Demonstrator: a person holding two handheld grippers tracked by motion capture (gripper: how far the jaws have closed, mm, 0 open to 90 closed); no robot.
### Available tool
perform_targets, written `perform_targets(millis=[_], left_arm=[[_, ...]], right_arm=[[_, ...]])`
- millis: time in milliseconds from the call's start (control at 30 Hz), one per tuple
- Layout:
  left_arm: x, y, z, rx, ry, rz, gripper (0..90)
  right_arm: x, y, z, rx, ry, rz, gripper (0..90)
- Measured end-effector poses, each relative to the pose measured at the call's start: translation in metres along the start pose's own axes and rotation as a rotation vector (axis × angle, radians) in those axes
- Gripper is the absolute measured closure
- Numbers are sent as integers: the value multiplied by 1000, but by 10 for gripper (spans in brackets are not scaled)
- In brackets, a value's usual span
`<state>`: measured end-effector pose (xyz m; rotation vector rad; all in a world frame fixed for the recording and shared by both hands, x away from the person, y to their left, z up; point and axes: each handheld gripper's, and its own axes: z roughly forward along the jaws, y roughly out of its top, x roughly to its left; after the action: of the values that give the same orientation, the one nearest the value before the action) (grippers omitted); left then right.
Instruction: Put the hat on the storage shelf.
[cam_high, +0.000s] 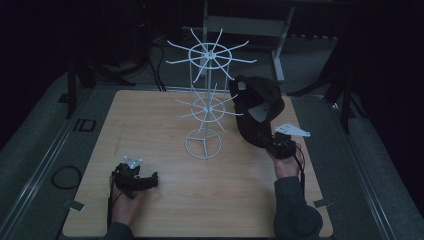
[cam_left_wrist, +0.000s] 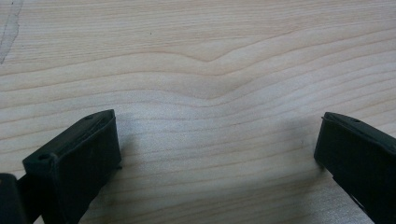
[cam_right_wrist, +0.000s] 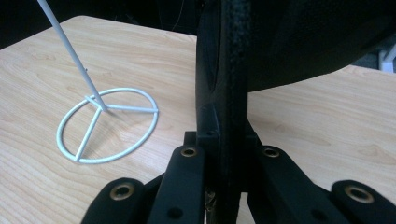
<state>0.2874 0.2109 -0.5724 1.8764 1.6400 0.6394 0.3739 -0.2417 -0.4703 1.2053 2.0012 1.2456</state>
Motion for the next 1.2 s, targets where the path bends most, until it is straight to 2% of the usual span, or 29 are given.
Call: perform_targets(millis=[1200], left_arm=[[-1, 0, 0, -1, -3, 2, 2]], right_arm=[[7, 28, 4, -56, 8, -34, 865]])
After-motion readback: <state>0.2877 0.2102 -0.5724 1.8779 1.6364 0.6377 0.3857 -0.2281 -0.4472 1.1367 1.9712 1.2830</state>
